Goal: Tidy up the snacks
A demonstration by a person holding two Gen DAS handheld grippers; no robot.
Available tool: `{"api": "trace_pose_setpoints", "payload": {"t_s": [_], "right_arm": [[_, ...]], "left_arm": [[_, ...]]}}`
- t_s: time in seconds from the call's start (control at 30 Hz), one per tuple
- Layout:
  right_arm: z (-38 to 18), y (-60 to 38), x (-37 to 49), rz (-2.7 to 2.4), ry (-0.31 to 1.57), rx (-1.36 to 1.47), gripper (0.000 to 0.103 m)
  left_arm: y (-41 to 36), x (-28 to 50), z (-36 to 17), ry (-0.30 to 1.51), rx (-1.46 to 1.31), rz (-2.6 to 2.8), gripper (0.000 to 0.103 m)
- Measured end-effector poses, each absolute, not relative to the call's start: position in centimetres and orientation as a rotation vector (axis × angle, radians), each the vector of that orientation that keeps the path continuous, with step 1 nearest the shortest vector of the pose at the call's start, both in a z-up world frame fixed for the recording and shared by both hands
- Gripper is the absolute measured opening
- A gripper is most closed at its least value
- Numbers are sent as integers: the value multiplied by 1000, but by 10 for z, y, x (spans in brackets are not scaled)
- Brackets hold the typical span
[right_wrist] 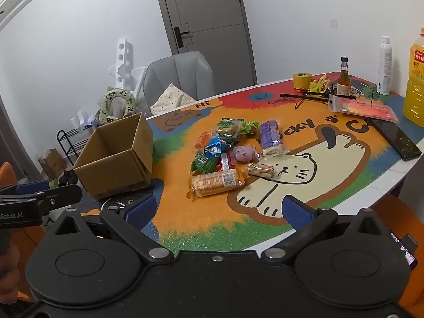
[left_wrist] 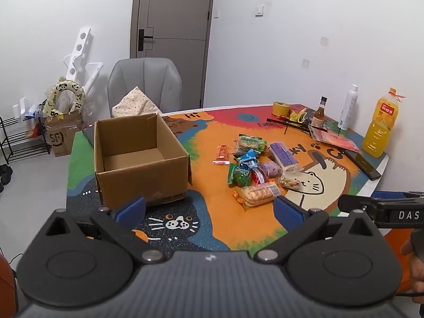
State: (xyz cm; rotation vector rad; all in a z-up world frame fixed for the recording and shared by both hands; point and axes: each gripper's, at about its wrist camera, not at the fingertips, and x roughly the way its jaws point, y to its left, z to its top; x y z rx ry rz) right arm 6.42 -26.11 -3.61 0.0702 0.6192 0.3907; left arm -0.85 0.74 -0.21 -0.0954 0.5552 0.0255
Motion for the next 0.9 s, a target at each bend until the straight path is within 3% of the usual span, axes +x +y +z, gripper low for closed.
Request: {"api": "trace_pose_setpoints", "payload": {"t_s": [0.9], "right_arm": [[-33,-264,64,378,609,63,103]], "left_arm": [[9,-11,6,562,-96,40,102]]}}
